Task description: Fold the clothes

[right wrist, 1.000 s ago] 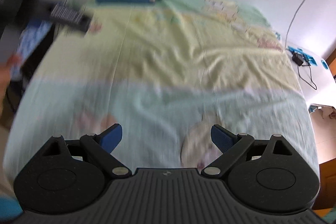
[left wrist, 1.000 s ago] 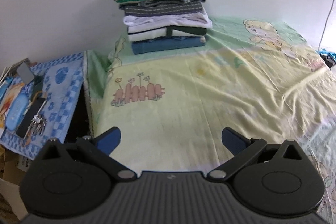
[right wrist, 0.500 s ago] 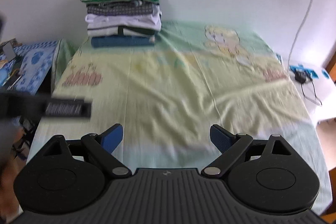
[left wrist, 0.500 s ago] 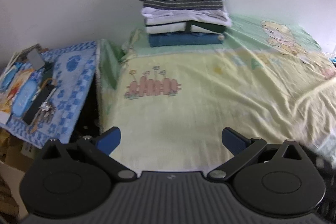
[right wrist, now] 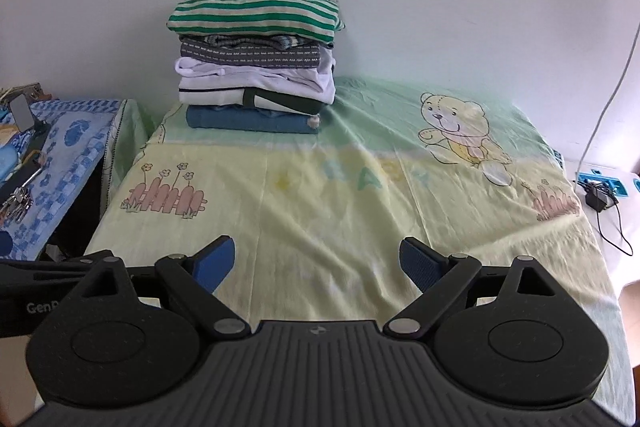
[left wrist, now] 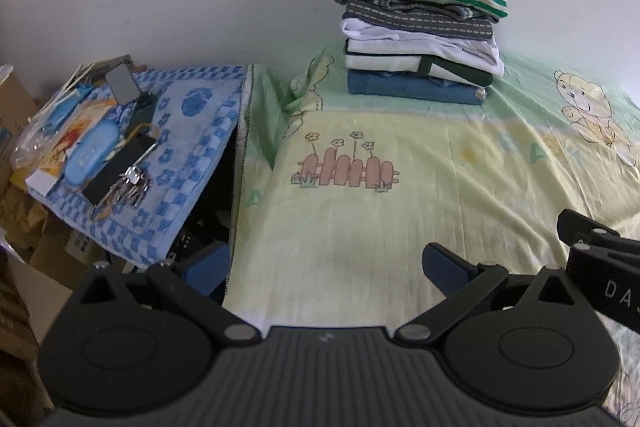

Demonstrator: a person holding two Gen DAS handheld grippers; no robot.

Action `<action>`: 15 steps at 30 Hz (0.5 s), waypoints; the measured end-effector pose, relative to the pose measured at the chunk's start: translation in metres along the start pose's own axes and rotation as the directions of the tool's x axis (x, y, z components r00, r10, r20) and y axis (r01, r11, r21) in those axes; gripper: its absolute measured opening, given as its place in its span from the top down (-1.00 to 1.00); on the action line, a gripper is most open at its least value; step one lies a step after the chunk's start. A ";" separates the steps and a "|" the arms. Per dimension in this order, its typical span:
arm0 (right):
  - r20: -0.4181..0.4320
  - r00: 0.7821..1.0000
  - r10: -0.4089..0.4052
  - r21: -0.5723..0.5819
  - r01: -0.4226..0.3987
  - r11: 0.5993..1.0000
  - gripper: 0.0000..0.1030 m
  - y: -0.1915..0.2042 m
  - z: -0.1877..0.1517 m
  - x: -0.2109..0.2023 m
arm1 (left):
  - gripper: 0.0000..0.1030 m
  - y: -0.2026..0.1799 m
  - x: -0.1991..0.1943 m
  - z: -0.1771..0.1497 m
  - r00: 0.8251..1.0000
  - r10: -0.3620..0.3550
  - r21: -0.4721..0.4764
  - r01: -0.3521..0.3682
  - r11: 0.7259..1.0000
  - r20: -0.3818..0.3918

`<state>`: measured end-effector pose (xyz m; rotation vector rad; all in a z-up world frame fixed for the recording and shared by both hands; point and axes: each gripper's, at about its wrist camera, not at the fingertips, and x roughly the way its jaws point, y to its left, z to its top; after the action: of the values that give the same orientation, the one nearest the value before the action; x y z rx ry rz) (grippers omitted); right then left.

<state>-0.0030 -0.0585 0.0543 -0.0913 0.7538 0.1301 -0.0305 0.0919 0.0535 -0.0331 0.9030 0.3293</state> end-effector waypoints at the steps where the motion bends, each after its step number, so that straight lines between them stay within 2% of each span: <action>1: 0.003 1.000 0.003 0.000 -0.003 1.000 -0.78 -0.001 0.001 0.000 | -0.99 -0.001 -0.001 -0.001 1.000 0.003 -0.001 -0.003 1.000 0.001; 7: 0.014 1.000 0.013 0.009 -0.014 1.000 -0.78 -0.002 0.002 -0.001 | -0.99 -0.004 -0.003 -0.004 1.000 0.020 0.001 -0.020 1.000 -0.003; 15: 0.041 0.999 0.021 0.021 -0.021 1.000 -0.78 -0.001 0.002 -0.010 | -0.99 -0.005 -0.011 -0.006 1.000 -0.002 0.019 0.001 1.000 0.015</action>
<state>-0.0085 -0.0597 0.0629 -0.0600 0.7153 0.1434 -0.0403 0.0831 0.0576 -0.0141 0.8908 0.3193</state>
